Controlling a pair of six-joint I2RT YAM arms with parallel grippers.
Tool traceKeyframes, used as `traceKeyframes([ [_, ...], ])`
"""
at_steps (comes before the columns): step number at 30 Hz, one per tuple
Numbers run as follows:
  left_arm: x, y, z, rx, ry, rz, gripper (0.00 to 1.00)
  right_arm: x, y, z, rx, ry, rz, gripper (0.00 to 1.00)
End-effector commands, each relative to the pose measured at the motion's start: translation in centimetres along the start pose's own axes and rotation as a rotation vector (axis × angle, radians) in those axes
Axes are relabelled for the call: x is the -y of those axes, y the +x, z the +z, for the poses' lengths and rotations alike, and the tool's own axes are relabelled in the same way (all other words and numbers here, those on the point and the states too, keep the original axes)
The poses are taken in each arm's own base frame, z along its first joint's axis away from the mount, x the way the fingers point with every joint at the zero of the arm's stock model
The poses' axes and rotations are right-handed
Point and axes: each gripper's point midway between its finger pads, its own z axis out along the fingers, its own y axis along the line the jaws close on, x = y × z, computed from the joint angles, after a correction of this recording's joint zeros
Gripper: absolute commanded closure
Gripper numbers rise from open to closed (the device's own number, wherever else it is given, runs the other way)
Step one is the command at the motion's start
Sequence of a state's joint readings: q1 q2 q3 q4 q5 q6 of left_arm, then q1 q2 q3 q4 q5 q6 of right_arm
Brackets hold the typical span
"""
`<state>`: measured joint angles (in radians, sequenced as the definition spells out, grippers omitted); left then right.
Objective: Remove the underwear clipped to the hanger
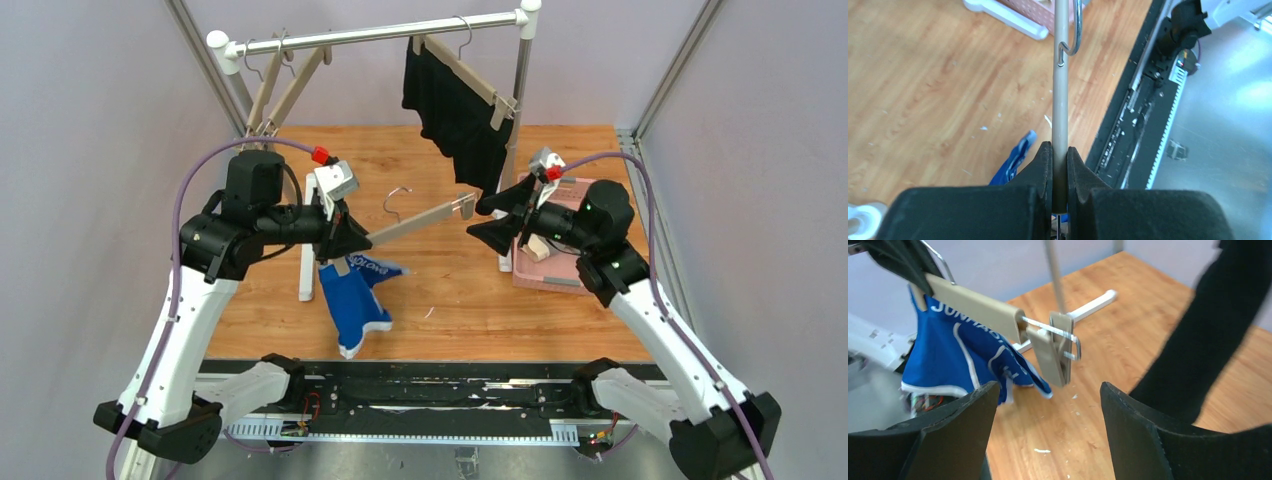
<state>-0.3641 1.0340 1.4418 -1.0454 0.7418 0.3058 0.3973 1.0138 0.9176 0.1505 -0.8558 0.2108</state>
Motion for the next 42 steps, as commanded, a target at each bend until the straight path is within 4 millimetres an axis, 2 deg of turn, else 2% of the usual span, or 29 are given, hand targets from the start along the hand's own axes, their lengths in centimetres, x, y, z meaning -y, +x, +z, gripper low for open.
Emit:
traceKeyframes([
  [1,-1.8,-3.6,0.3,0.082,-0.059,0.059,1.0,3.6,-1.1,-2.0,0.108,0.307,0.012,0.24],
  [4,-3.1,-4.7,1.1,0.104,-0.08,0.046,1.0,5.0,-0.8,-3.1,0.135,0.424,0.073,0.38],
  [6,-3.6,-5.2,1.6,0.126,-0.088,0.036,1.0,4.8,-0.6,-2.9,0.151,0.413,0.097,0.43],
  [10,-3.7,-6.6,2.6,0.199,-0.051,0.045,1.0,3.1,-1.2,-1.6,0.22,0.281,0.153,0.45],
  [12,-3.3,-7.0,3.0,0.245,-0.015,0.032,1.0,2.2,-2.1,-0.9,0.276,0.203,0.173,0.48],
  [16,-2.4,-8.7,3.2,0.37,0.047,0.051,1.0,0.3,-4.0,0.1,0.34,0.062,0.177,0.49],
  [21,-0.7,-8.7,3.1,0.397,0.147,0.051,1.0,-2.2,-6.3,0.8,0.382,-0.076,0.159,0.5],
  [28,0.4,-8.2,3.2,0.419,0.21,0.037,1.0,-5.0,-7.8,1.6,0.452,-0.249,0.161,0.53],
  [39,1.4,-9.2,2.8,0.506,0.246,0.021,1.0,-6.1,-10.5,1.0,0.613,-0.33,0.099,0.56],
  [42,1.7,-9.2,2.9,0.507,0.261,0.016,1.0,-5.9,-11.2,1.2,0.645,-0.332,0.097,0.57],
])
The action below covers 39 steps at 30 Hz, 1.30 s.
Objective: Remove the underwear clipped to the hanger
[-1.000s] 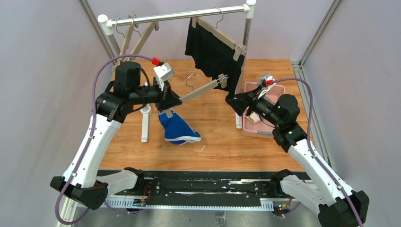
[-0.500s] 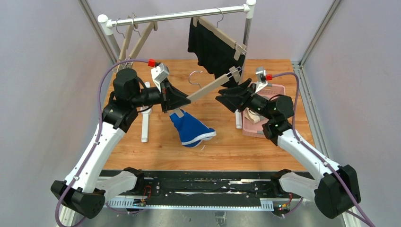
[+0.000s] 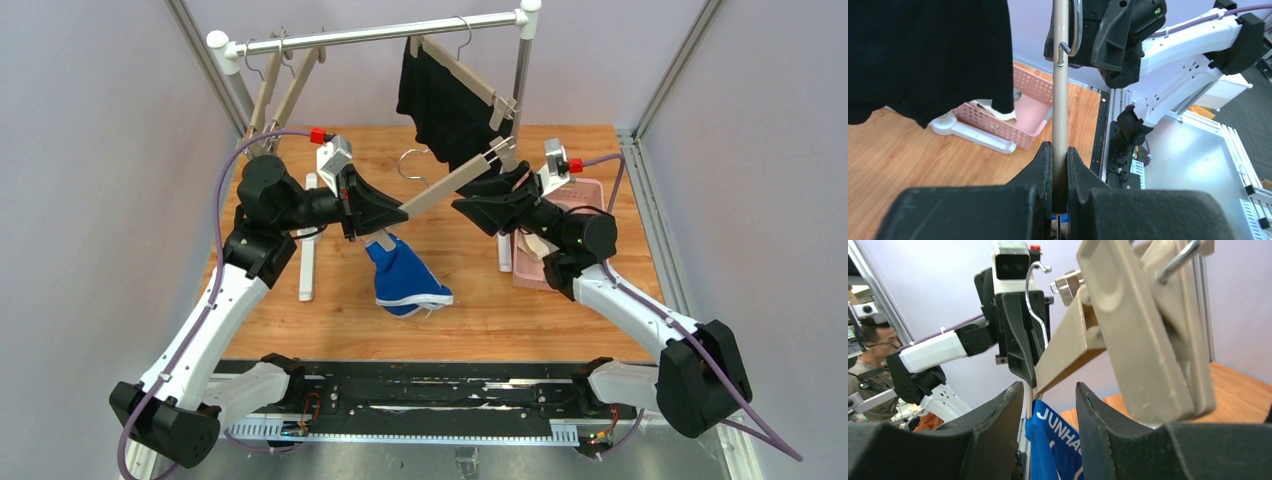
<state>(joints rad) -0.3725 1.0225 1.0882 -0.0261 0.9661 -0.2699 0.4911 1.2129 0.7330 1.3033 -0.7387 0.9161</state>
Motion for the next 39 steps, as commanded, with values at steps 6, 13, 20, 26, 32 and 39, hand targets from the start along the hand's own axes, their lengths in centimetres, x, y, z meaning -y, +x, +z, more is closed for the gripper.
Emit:
traceKeyframes([
  [6,2.4,-2.1,0.3,0.066,0.063,0.064,1.0,-1.3,-3.6,2.6,0.157,-0.103,-0.06,0.62],
  [13,2.0,-1.8,0.8,0.066,0.056,0.055,1.0,-1.6,-3.2,3.6,0.149,-0.129,-0.043,0.71],
  [20,1.8,-1.8,1.1,0.065,0.058,0.054,1.0,-2.1,-3.5,3.5,0.158,-0.134,-0.054,0.6],
  [26,1.6,-1.5,1.3,0.066,0.058,0.044,1.0,-2.4,-3.6,3.9,0.157,-0.15,-0.042,0.67],
  [32,1.5,-1.4,1.4,0.065,0.05,0.039,1.0,-2.6,-3.4,4.4,0.145,-0.163,-0.031,0.68],
  [39,1.3,-1.3,1.5,0.066,0.041,0.036,1.0,-2.0,-3.0,4.5,0.125,-0.127,-0.043,0.99],
])
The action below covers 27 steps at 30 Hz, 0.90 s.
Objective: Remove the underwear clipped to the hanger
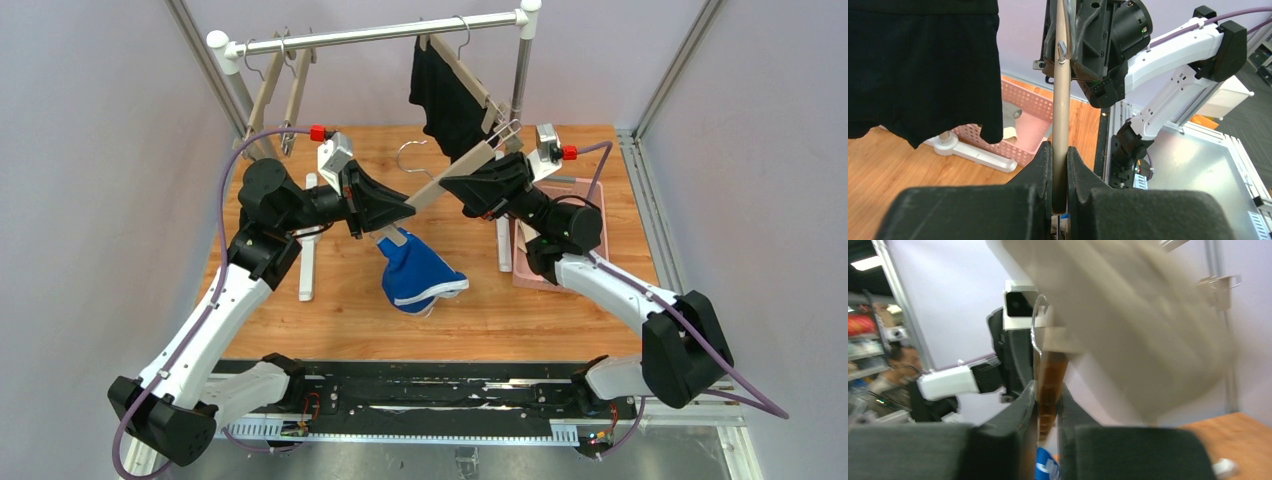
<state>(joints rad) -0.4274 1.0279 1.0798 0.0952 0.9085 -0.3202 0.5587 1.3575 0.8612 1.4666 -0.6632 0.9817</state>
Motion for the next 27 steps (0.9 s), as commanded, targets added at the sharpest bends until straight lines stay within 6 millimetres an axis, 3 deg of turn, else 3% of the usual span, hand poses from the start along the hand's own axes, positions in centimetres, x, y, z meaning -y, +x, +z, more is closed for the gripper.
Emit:
traceKeyframes([
  [1,0.4,0.2,0.3,0.001,0.021,0.0,1.0,-1.1,-0.7,1.0,0.0,-0.029,-0.063,0.99],
  [5,0.2,0.5,0.2,0.002,0.011,-0.001,0.98,-1.3,-0.5,0.9,-0.03,-0.002,-0.107,0.99],
  [9,-0.3,1.0,0.0,0.008,-0.025,0.001,0.79,-2.1,-0.9,0.7,-0.025,-0.008,-0.136,1.0],
  [14,-0.4,1.7,-0.5,0.004,-0.045,0.014,0.63,-3.4,-1.8,0.5,-0.005,-0.026,-0.152,0.99],
  [16,-0.5,2.3,-0.6,-0.011,-0.049,0.02,0.49,-3.8,-2.1,0.5,-0.001,-0.031,-0.154,0.99],
  [19,-0.2,3.1,-0.9,-0.027,-0.037,0.037,0.5,-4.4,-2.5,0.5,0.005,-0.043,-0.16,0.99],
  [27,1.6,2.8,-1.1,0.008,0.058,0.068,0.51,-5.3,-2.9,0.5,0.006,-0.066,-0.162,1.0],
])
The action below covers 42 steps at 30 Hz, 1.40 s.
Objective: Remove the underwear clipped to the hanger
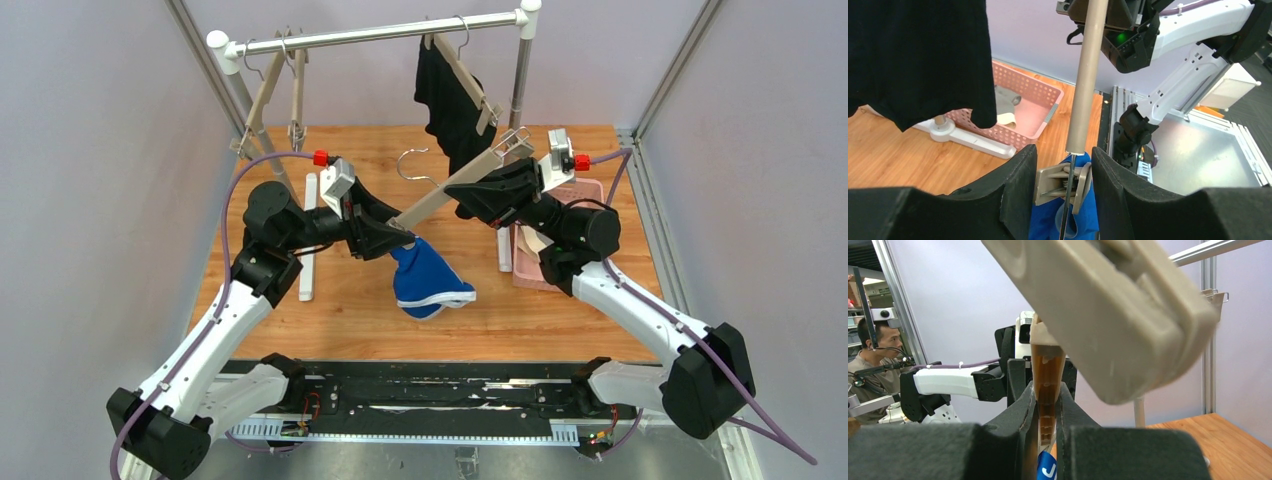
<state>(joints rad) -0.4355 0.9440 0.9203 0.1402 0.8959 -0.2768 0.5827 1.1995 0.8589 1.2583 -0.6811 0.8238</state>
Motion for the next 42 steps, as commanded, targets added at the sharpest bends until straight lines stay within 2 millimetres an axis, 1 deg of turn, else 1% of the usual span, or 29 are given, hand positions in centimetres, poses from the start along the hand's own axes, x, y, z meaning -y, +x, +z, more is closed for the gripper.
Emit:
traceKeyframes([
  [1,1.6,-0.9,-0.1,0.024,0.071,0.05,0.53,-2.3,-2.1,0.4,0.057,-0.065,-0.053,0.99],
  [2,1.6,-0.9,-0.1,0.023,0.077,0.052,0.58,-2.3,-2.1,0.4,0.055,-0.065,-0.052,0.99],
  [3,1.8,-1.0,-0.1,0.021,0.085,0.053,0.67,-2.3,-2.1,0.4,0.056,-0.065,-0.052,0.99],
  [4,1.9,-1.0,-0.1,0.02,0.093,0.055,0.78,-2.2,-2.0,0.4,0.055,-0.064,-0.051,0.99],
  [5,1.9,-1.0,0.0,0.019,0.095,0.053,0.92,-2.2,-2.0,0.4,0.055,-0.063,-0.05,0.99],
  [6,2.0,-1.1,0.0,0.021,0.095,0.05,0.99,-2.1,-1.9,0.4,0.053,-0.06,-0.047,0.99],
  [7,2.0,-1.2,0.0,0.021,0.1,0.052,1.0,-2.0,-1.8,0.4,0.05,-0.059,-0.044,0.99],
  [10,2.4,-1.6,-0.1,0.028,0.107,0.06,1.0,-1.8,-1.5,0.4,0.041,-0.056,-0.038,0.99],
  [11,2.5,-1.9,-0.2,0.036,0.102,0.066,0.96,-1.8,-1.5,0.4,0.039,-0.056,-0.036,0.99],
  [12,2.5,-2.3,-0.3,0.045,0.093,0.07,0.76,-1.8,-1.4,0.4,0.037,-0.057,-0.034,0.99],
  [13,2.6,-2.6,-0.3,0.054,0.086,0.077,0.63,-1.8,-1.4,0.4,0.036,-0.059,-0.034,1.0],
  [14,2.7,-3.1,-0.4,0.065,0.081,0.089,0.6,-1.9,-1.4,0.4,0.035,-0.061,-0.034,1.0],
  [16,3.2,-4.2,-0.5,0.085,0.085,0.111,0.56,-1.9,-1.4,0.4,0.032,-0.065,-0.035,0.99],
  [18,3.8,-5.4,-0.6,0.102,0.095,0.135,0.55,-2.0,-1.3,0.4,0.028,-0.069,-0.035,1.0],
  [20,4.1,-6.1,-0.7,0.111,0.101,0.146,0.55,-2.0,-1.3,0.5,0.026,-0.07,-0.032,0.99],
  [22,4.2,-6.4,-0.6,0.114,0.104,0.149,0.58,-2.0,-1.3,0.5,0.026,-0.072,-0.03,1.0],
  [25,3.9,-6.2,-0.4,0.105,0.109,0.138,0.62,-2.0,-1.3,0.5,0.028,-0.074,-0.031,0.99],
  [29,3.4,-5.7,0.0,0.088,0.112,0.113,0.62,-2.0,-1.3,0.5,0.028,-0.076,-0.031,0.99],
  [35,3.1,-5.7,0.2,0.087,0.105,0.108,0.6,-2.0,-1.3,0.7,0.029,-0.081,-0.026,0.99],
  [39,2.9,-5.2,0.4,0.076,0.111,0.095,0.65,-1.8,-1.3,0.9,0.032,-0.083,-0.022,0.99],
  [42,2.6,-4.6,0.7,0.063,0.115,0.077,0.66,-1.7,-1.3,1.1,0.034,-0.087,-0.02,0.99],
])
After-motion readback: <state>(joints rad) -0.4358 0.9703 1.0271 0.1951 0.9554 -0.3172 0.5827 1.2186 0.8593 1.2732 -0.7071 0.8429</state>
